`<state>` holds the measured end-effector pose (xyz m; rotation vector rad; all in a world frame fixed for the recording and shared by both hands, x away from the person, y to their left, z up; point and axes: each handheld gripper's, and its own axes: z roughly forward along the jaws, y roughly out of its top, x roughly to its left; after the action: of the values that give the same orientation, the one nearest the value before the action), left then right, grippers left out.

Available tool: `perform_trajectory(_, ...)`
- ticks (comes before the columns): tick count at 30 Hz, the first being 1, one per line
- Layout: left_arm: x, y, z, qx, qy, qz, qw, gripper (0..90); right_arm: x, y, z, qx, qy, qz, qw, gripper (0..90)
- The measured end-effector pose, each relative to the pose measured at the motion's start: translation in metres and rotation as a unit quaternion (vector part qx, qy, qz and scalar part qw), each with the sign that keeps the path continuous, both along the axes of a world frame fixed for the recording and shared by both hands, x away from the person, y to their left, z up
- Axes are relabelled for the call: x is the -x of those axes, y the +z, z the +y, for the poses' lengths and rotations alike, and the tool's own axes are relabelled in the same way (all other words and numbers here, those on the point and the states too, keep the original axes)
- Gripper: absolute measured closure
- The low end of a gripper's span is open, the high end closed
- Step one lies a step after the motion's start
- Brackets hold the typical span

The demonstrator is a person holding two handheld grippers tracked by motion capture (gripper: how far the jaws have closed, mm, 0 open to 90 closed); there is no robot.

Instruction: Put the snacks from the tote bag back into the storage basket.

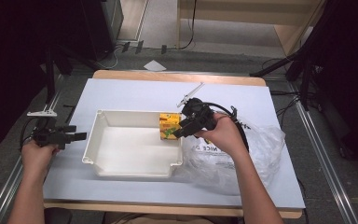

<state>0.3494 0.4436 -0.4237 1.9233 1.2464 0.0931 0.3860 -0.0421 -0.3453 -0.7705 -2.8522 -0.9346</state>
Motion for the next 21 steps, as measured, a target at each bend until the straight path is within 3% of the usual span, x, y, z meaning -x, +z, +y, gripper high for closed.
perform_trajectory(6,0.000,0.000,0.000,0.000,0.001,0.001,1.0000,16.2,-0.001,0.001,-0.013,-0.020,-0.008,-0.006,0.9997,36.0)
perform_trajectory(17,0.000,0.000,0.001,-0.002,-0.001,0.003,1.0000,16.2,-0.003,0.003,-0.033,-0.024,-0.025,-0.006,0.9994,29.5)
perform_trajectory(21,0.000,0.000,0.001,-0.002,-0.001,0.002,1.0000,16.2,-0.003,0.002,-0.039,-0.023,-0.015,-0.007,0.9996,26.0)
